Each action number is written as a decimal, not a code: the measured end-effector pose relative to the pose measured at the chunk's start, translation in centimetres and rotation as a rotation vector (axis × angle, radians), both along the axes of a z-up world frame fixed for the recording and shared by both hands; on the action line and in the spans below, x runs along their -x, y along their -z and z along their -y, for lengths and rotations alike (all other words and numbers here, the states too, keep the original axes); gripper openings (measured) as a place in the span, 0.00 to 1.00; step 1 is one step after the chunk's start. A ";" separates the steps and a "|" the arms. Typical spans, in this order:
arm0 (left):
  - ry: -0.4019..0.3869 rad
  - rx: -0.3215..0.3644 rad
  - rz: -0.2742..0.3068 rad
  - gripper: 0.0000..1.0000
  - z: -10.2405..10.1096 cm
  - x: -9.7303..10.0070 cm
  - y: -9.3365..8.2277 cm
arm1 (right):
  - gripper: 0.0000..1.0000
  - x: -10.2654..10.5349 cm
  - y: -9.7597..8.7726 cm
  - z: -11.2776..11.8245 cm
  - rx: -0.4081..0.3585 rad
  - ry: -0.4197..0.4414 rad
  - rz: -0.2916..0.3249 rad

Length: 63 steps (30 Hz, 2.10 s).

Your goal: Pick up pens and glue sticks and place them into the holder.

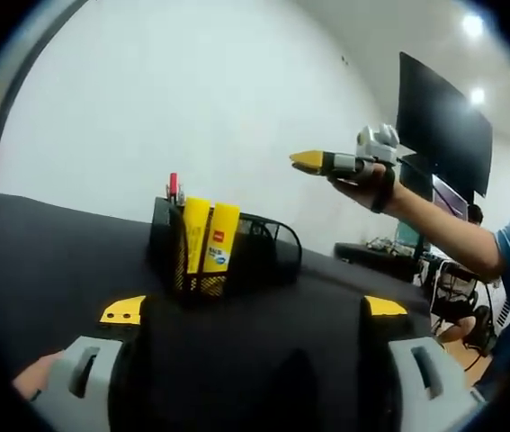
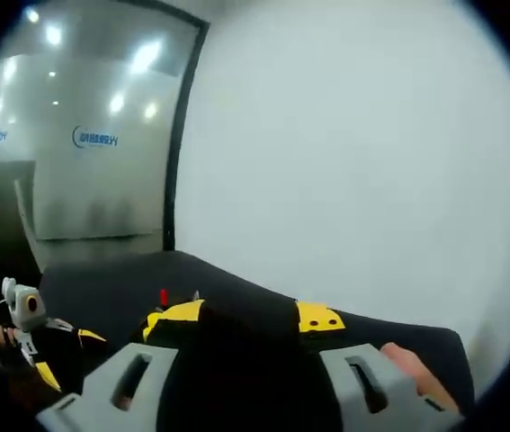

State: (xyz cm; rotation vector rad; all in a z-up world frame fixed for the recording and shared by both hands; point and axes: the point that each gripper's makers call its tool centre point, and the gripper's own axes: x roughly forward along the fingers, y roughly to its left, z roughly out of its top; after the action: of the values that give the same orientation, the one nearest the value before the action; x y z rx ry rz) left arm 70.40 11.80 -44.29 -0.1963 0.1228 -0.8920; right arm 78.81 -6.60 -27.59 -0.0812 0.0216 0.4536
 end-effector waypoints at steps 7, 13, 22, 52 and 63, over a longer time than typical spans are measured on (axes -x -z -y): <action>0.006 0.008 -0.009 0.96 0.0 0.0 0.0 | 0.48 1.9 -0.8 2.1 -0.012 0.028 0.032; 0.004 0.025 -0.015 0.96 -0.1 -0.1 -0.2 | 0.66 3.4 -0.9 2.6 0.004 0.026 0.056; -0.016 0.030 -0.009 0.96 -0.3 -0.3 -0.4 | 0.82 6.5 -0.3 4.4 0.035 0.029 0.063; -0.081 0.021 0.059 0.96 -1.4 -0.9 -1.1 | 0.93 12.9 7.6 8.8 -0.068 0.135 0.023; -0.062 0.042 0.062 0.96 -1.2 -0.7 -1.5 | 0.93 14.0 9.6 10.6 -0.091 0.181 0.002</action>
State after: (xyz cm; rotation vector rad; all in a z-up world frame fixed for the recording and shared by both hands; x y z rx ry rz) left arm 71.10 13.03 -42.83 -0.2104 0.0396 -0.8390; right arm 64.84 -17.18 -37.18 0.0100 0.0061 0.2727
